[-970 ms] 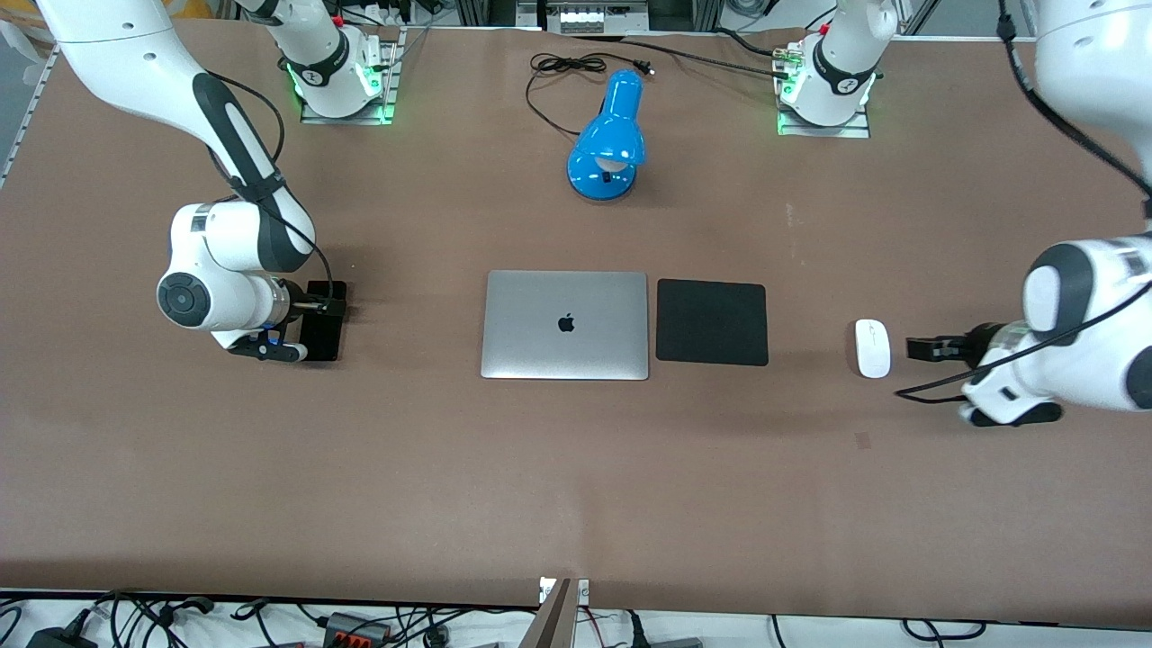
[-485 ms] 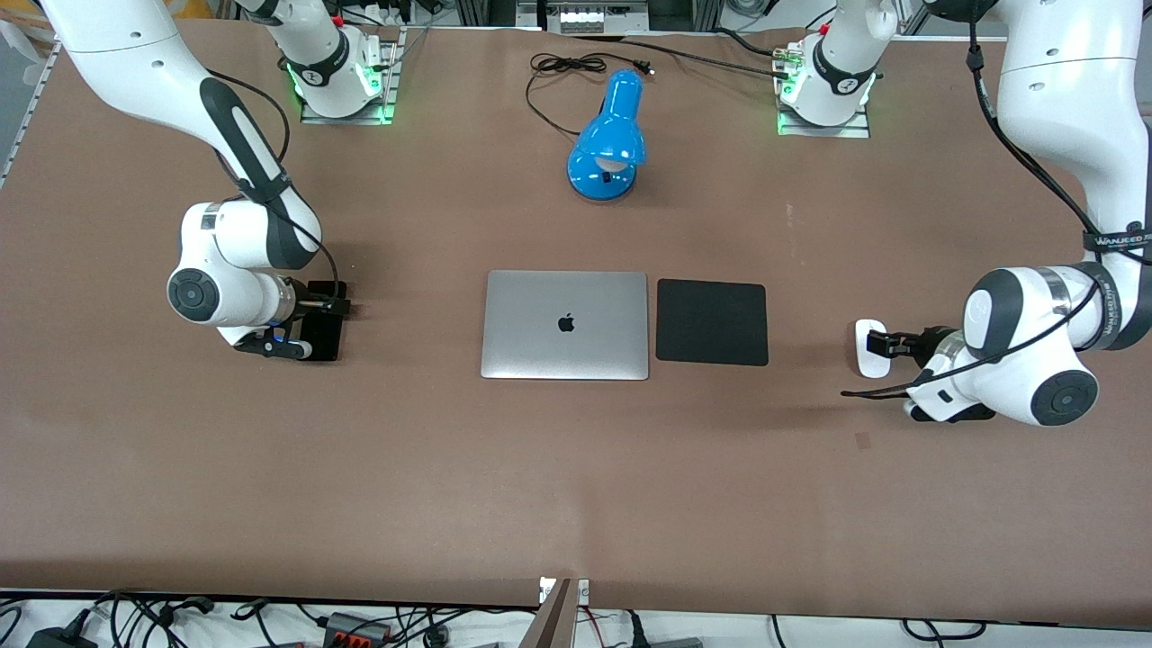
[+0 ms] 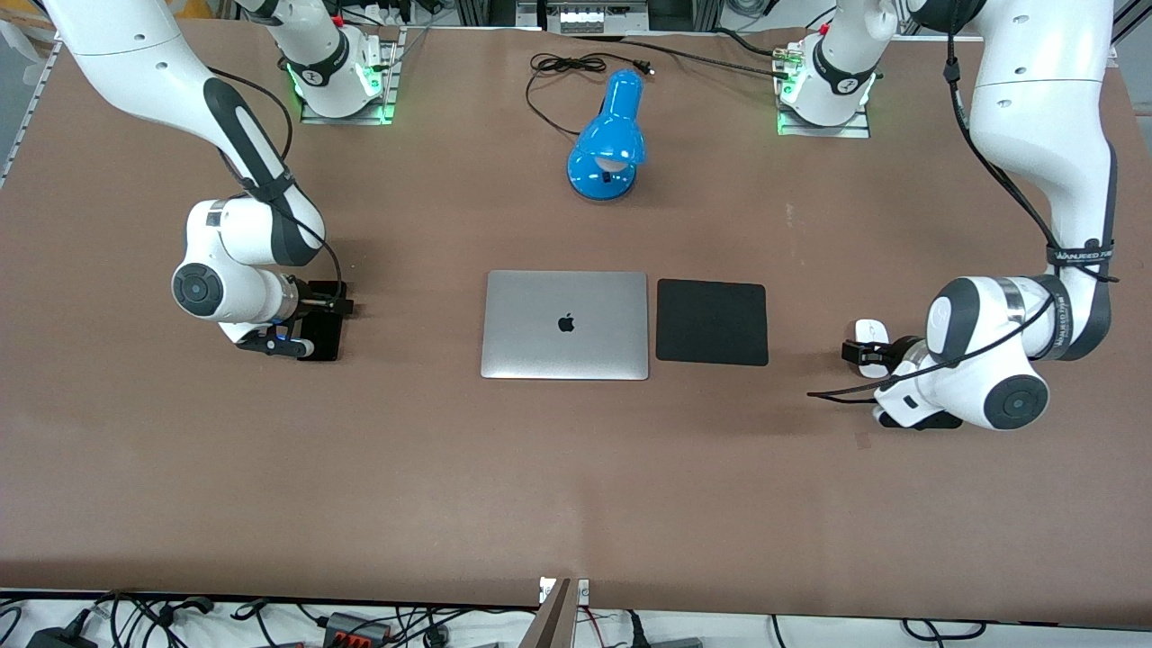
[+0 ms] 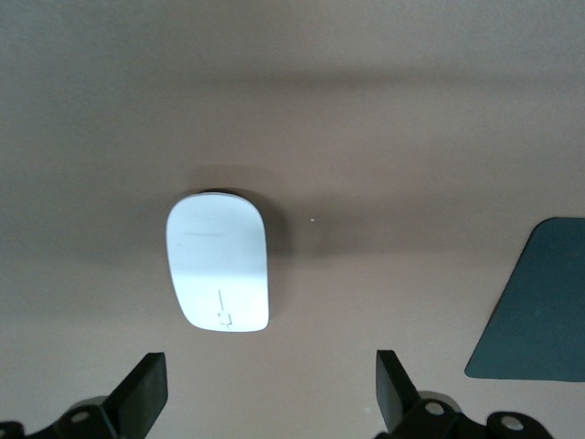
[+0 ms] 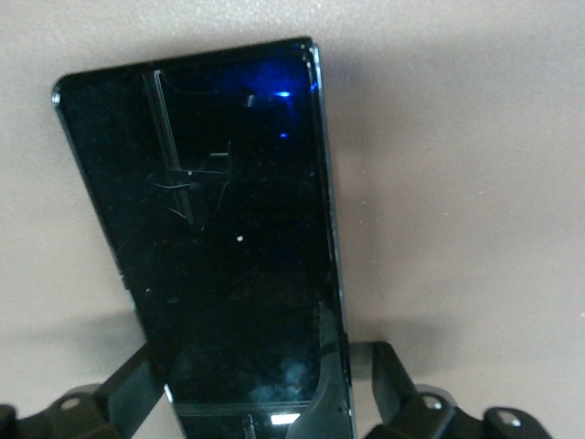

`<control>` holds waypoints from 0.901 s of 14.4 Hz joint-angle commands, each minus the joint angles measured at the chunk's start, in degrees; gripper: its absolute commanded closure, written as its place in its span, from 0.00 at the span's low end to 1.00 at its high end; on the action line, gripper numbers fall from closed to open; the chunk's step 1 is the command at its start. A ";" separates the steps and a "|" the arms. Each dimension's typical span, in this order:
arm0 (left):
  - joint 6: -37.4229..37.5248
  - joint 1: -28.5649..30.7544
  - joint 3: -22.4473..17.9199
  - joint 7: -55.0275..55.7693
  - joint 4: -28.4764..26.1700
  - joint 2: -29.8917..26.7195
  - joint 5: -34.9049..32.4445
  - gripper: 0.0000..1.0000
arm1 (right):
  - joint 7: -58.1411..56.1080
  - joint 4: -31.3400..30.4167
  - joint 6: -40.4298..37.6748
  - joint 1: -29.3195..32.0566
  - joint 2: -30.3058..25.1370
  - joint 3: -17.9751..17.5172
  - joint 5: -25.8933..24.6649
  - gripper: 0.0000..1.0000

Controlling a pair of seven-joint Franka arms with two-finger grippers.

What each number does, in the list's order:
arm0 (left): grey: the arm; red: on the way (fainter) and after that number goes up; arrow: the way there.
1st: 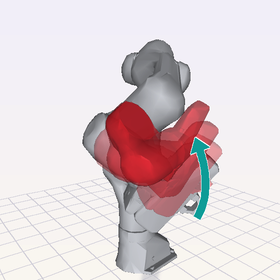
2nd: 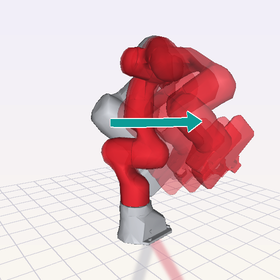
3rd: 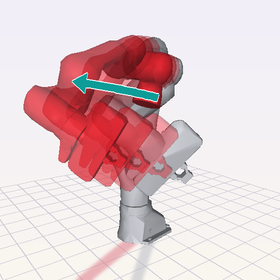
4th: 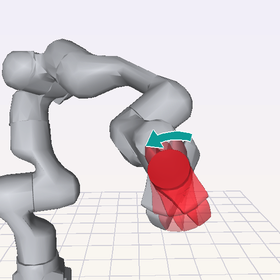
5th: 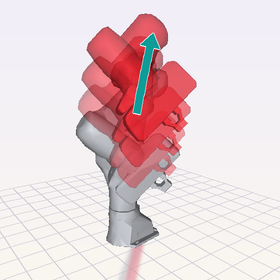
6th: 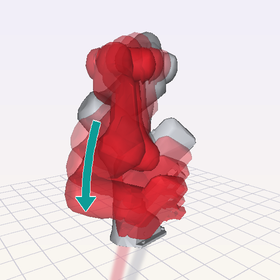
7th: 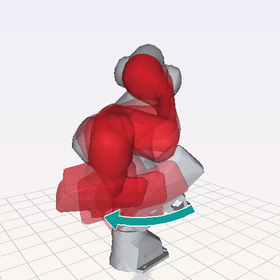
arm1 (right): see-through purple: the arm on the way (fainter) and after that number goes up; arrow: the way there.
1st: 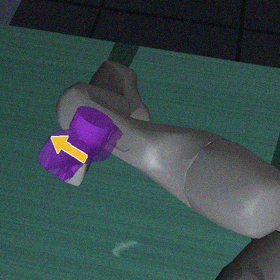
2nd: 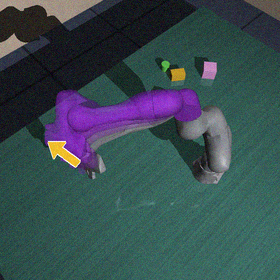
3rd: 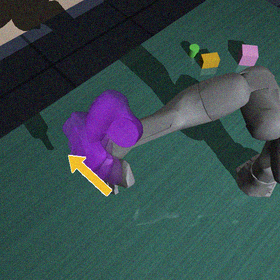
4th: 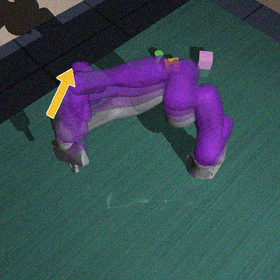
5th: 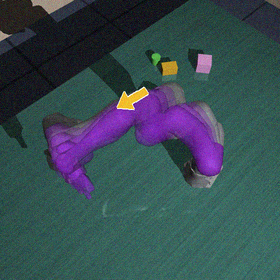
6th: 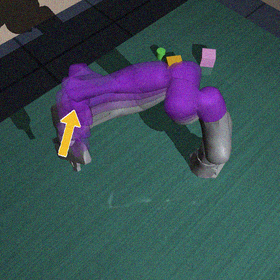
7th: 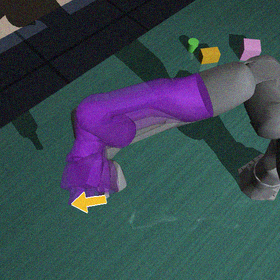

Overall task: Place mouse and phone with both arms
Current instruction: 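Grasp the white mouse with the left gripper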

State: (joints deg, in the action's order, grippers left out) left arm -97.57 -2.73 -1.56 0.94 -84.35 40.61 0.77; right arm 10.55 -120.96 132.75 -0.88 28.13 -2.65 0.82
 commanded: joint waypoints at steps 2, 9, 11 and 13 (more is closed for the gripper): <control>-0.51 -0.36 -0.20 -0.85 -1.52 0.61 -0.42 0.00 | -0.44 2.37 -2.56 -0.08 -0.88 -0.51 -0.56 0.77; -6.66 4.48 -0.20 -5.69 -1.61 4.47 -0.25 0.00 | 1.31 12.50 -14.19 -2.71 1.40 -7.54 0.67 0.81; -6.84 4.40 -0.20 -5.69 -2.75 4.57 -0.07 0.00 | 1.58 14.68 -12.26 -6.21 4.90 -7.81 1.02 0.82; -8.15 4.48 -0.20 -5.69 -3.62 4.57 -0.07 0.00 | 5.86 15.84 -8.14 -10.09 7.37 -7.81 5.22 0.82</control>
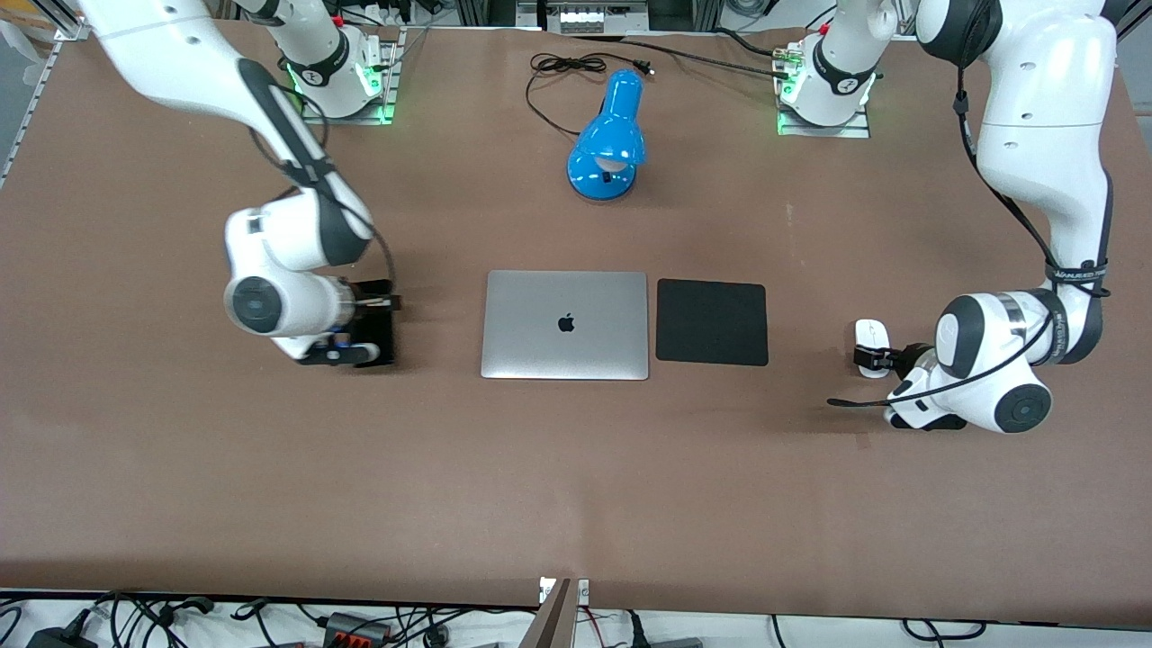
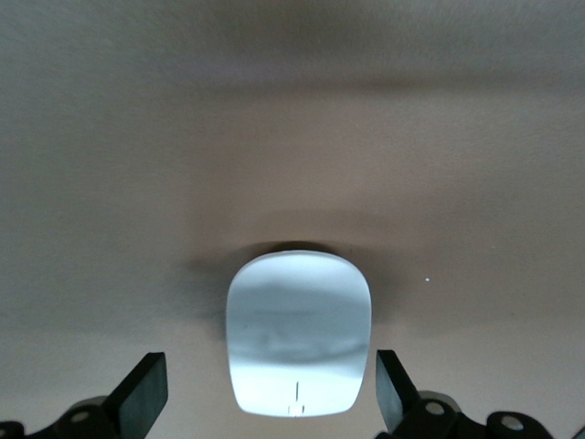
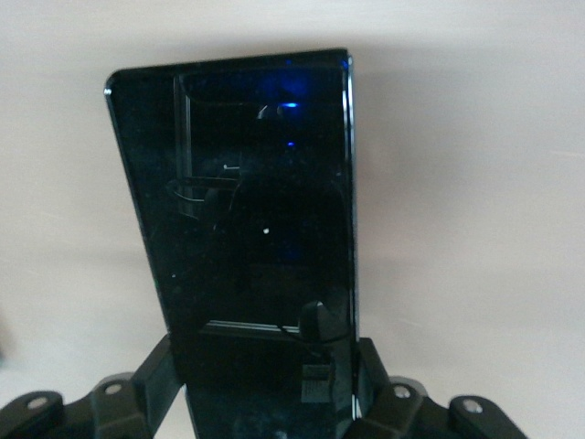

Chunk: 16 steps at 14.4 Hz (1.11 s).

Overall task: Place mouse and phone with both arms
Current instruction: 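Carry the phone beside the laptop while the left gripper lifts the mouse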

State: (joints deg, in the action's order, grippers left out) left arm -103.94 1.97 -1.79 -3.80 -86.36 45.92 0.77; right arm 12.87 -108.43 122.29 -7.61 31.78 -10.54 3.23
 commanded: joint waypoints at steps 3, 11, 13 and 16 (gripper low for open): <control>-3.99 -0.30 0.12 -1.03 -3.03 -0.74 0.02 0.00 | 7.69 4.36 6.03 -6.81 5.83 0.17 3.27 0.82; -3.56 -0.83 0.12 -0.95 -2.94 -1.62 0.02 0.70 | 7.60 4.71 6.29 -6.02 7.68 0.61 2.74 0.62; -1.81 -1.00 1.60 -0.34 -2.76 -3.98 0.02 0.71 | 7.60 4.80 6.29 -5.75 7.51 0.78 2.83 0.00; 2.60 -0.48 7.47 3.60 -2.94 -7.24 2.64 0.70 | 6.90 8.74 1.67 -1.74 5.41 0.70 3.18 0.00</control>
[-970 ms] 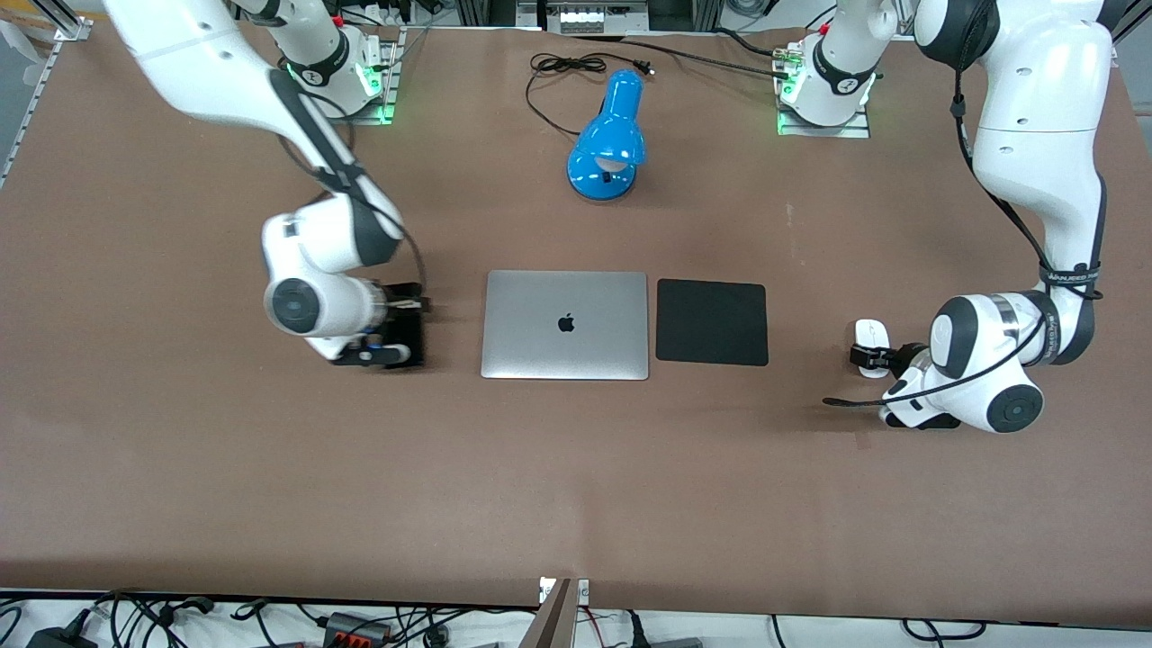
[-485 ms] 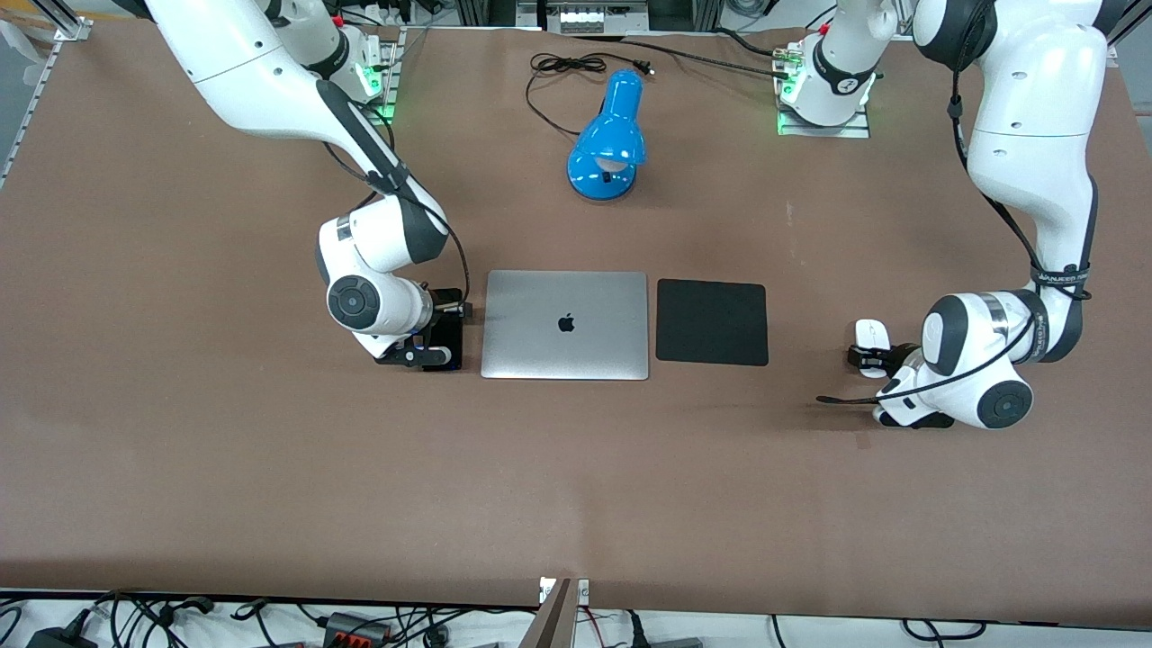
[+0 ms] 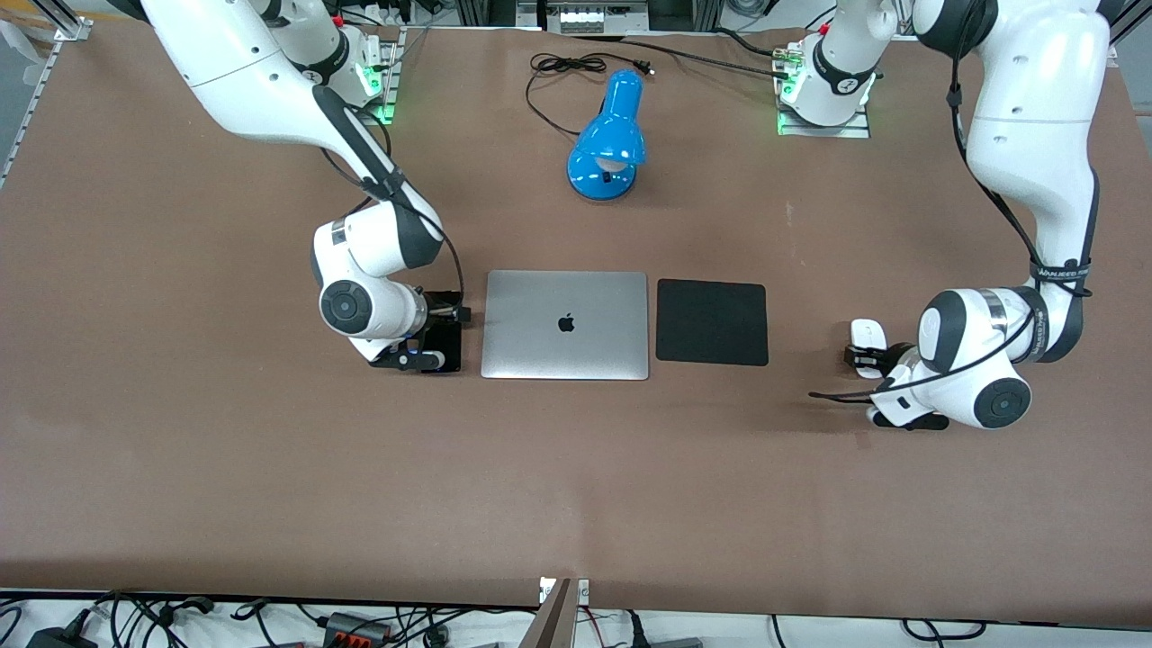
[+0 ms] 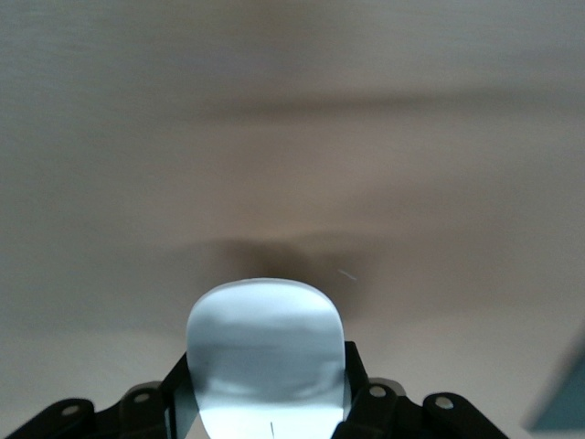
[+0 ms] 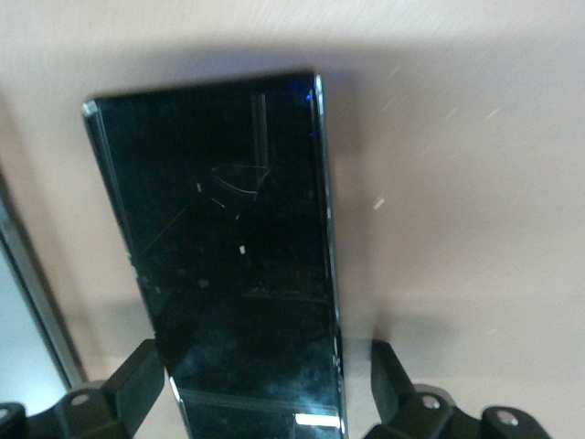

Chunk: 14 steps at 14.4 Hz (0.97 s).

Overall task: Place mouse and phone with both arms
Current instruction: 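Carry the phone beside the laptop while the left gripper lifts the mouse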

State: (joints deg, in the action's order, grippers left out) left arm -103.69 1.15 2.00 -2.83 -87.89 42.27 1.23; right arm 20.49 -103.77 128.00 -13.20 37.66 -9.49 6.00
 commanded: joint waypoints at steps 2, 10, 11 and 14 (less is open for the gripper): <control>2.01 -0.09 8.00 11.67 -1.41 -4.21 3.96 0.70 | -1.15 10.83 -15.78 7.65 -2.58 -0.35 0.59 0.00; -17.33 -8.70 11.54 25.94 -9.49 -3.42 2.21 0.68 | -0.63 20.54 -37.63 15.92 -14.18 0.00 0.07 0.00; -17.33 -8.80 11.62 26.56 -9.58 -3.42 0.37 0.68 | -0.71 20.19 -39.65 16.89 -16.02 0.00 -0.02 0.00; -17.51 -10.11 11.63 28.05 -9.58 -2.46 -1.40 0.68 | -0.80 16.60 -41.96 19.61 -23.93 0.18 -1.51 0.00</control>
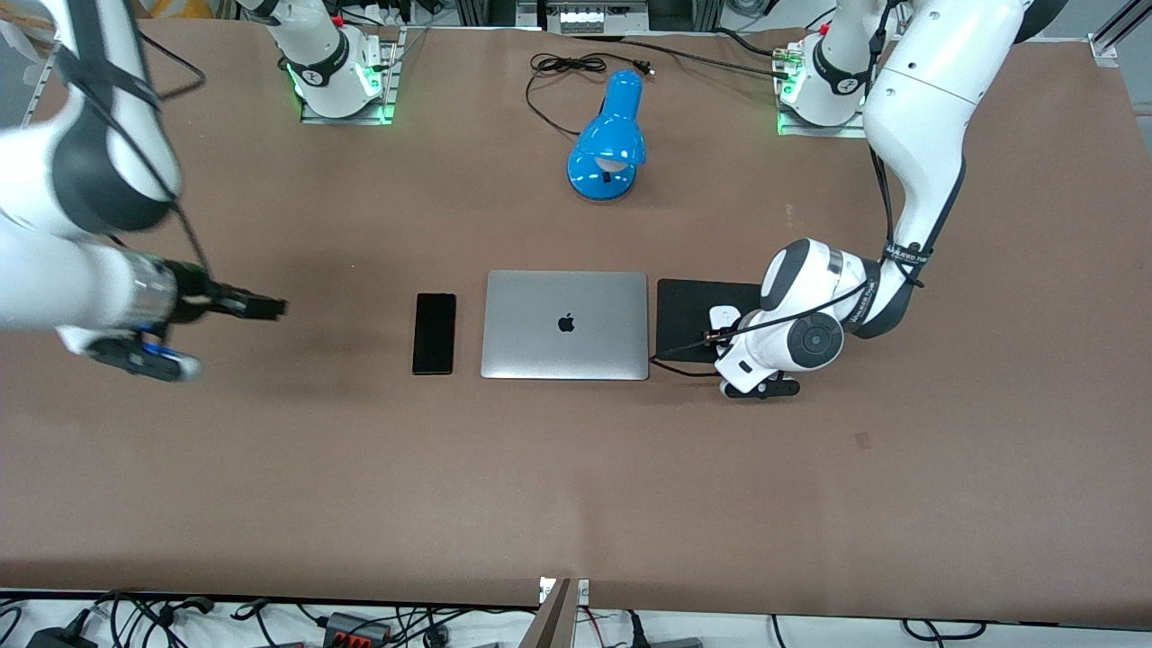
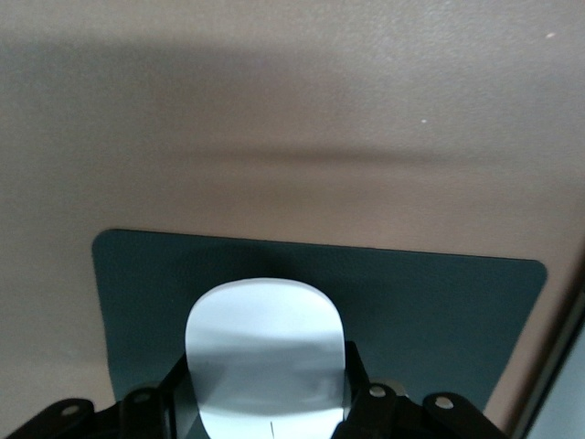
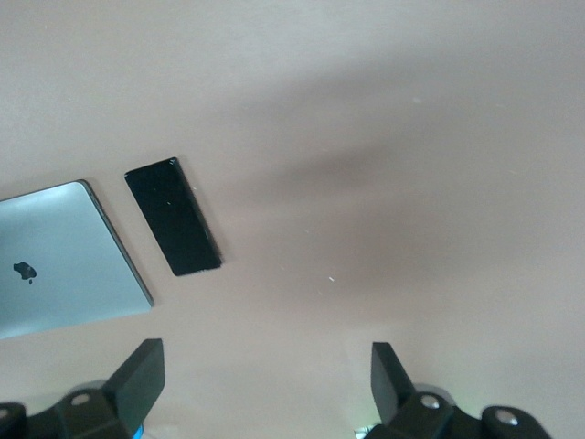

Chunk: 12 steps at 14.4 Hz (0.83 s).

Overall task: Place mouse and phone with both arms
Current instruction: 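Lower the mouse onto the mouse pad while the right gripper withdraws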

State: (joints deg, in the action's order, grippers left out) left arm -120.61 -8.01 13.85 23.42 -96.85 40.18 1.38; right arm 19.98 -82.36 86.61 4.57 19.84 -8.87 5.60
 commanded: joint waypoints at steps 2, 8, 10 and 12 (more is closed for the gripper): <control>-0.50 -1.05 -0.05 2.15 -0.62 -0.37 -1.55 0.59 | -0.47 -7.79 -0.57 2.37 -9.28 -0.45 -3.56 0.00; -0.06 -1.66 -0.23 2.16 -1.06 -0.46 -1.73 0.00 | -0.91 -15.28 3.39 3.69 -16.57 -0.45 -4.09 0.00; 0.11 -1.84 -0.23 2.16 -1.06 -0.81 -3.83 0.00 | -0.65 -15.29 3.12 5.70 -18.87 0.08 -4.19 0.00; 2.47 -1.75 -0.23 2.16 -0.36 -1.59 -4.54 0.00 | -0.82 -15.20 3.73 6.50 -19.14 0.25 -4.10 0.00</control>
State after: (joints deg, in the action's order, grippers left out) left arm -120.39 -9.39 13.86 24.48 -97.23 40.22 -1.49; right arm 19.68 -95.54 89.66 9.44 2.93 -8.44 1.66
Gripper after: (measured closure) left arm 0.000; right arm 0.000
